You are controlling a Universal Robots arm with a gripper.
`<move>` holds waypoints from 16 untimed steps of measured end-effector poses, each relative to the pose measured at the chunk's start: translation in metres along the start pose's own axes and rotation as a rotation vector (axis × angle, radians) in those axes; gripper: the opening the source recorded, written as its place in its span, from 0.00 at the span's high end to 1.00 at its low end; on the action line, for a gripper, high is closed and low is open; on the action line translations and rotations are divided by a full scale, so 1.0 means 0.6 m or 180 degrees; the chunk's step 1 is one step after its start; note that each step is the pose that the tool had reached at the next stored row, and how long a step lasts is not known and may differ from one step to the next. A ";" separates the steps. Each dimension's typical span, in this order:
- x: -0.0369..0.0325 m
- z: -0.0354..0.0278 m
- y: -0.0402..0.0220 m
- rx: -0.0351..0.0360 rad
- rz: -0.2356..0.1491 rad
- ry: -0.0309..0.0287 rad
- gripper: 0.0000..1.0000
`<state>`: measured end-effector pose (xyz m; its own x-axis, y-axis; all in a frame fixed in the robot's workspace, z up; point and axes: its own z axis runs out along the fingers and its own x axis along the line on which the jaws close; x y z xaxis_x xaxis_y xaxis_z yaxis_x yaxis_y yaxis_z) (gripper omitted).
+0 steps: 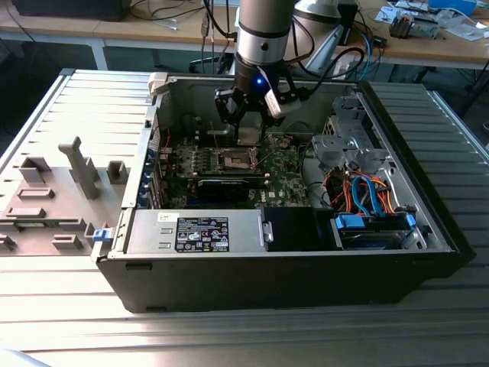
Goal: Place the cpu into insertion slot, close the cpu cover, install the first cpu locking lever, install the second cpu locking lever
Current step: 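Place the cpu into insertion slot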
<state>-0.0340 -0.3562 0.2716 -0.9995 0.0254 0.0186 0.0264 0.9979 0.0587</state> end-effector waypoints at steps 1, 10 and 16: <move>0.000 0.001 0.000 0.0001 0.0000 0.0000 0.46; 0.000 0.004 0.000 0.0009 0.0000 0.0000 0.46; 0.000 0.006 0.000 0.0013 0.0000 0.0000 0.46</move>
<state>-0.0340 -0.3562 0.2679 -0.9995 0.0254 0.0185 0.0264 0.9982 0.0547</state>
